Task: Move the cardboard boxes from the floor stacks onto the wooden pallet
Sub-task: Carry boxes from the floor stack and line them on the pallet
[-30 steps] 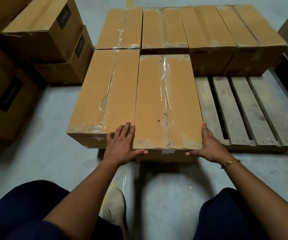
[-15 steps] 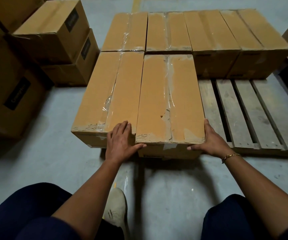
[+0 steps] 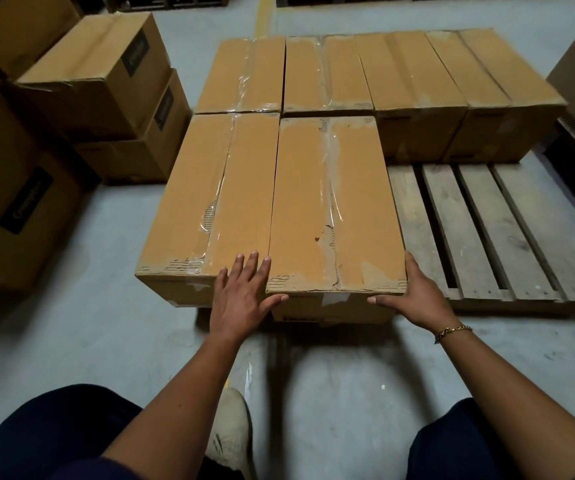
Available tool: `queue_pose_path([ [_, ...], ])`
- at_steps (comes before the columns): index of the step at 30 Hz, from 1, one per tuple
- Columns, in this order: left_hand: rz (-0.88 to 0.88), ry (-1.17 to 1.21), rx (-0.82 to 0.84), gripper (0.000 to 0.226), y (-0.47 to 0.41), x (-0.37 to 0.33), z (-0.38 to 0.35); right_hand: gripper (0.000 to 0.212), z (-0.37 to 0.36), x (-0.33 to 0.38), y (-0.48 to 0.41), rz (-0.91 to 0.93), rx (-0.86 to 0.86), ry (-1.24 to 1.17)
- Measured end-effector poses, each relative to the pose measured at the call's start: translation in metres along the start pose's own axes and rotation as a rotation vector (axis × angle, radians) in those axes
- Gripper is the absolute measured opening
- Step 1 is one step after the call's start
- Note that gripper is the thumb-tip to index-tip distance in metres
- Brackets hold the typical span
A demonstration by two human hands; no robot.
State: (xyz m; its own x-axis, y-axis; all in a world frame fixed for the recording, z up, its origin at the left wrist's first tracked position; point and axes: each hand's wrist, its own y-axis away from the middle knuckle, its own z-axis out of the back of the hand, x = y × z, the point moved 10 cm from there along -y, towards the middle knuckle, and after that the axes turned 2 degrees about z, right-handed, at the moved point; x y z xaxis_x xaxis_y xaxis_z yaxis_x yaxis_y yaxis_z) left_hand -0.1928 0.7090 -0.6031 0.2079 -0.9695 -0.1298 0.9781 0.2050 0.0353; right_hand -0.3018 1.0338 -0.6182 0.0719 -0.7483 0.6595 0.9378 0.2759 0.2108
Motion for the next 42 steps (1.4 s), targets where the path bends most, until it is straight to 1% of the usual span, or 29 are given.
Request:
queue_pose_path([
  [6,0.049,-0.012,-0.026,0.090,-0.005,-0.001,0.010,0.115,0.002,0.002,-0.007,-0.011,0.004,0.023],
  [12,0.063,-0.023,-0.018,0.079,-0.009,0.001,0.008,0.118,0.002,0.001,-0.013,-0.027,0.009,0.038],
  [20,0.014,-0.012,0.053,0.085,-0.005,-0.007,0.000,0.121,0.002,0.002,-0.014,-0.025,0.028,0.074],
  [23,0.004,-0.033,0.057,0.081,-0.006,-0.007,0.000,0.120,0.003,0.002,-0.014,-0.028,0.020,0.087],
  [28,0.003,0.018,0.032,0.074,-0.007,-0.003,0.004,0.121,0.003,0.001,-0.016,-0.037,0.018,0.102],
  [33,0.050,0.097,-0.004,0.068,-0.013,0.005,0.009,0.123,0.004,0.002,-0.020,-0.031,0.016,0.095],
  [36,0.077,0.108,-0.021,0.066,-0.016,0.008,0.010,0.121,0.004,0.002,-0.023,-0.033,0.017,0.078],
  [39,0.084,0.113,-0.037,0.065,-0.018,0.008,0.012,0.119,0.003,0.003,-0.024,-0.026,0.020,0.074],
  [42,0.076,0.095,-0.052,0.069,-0.016,0.006,0.012,0.125,0.003,0.001,-0.024,-0.038,0.031,0.079],
])
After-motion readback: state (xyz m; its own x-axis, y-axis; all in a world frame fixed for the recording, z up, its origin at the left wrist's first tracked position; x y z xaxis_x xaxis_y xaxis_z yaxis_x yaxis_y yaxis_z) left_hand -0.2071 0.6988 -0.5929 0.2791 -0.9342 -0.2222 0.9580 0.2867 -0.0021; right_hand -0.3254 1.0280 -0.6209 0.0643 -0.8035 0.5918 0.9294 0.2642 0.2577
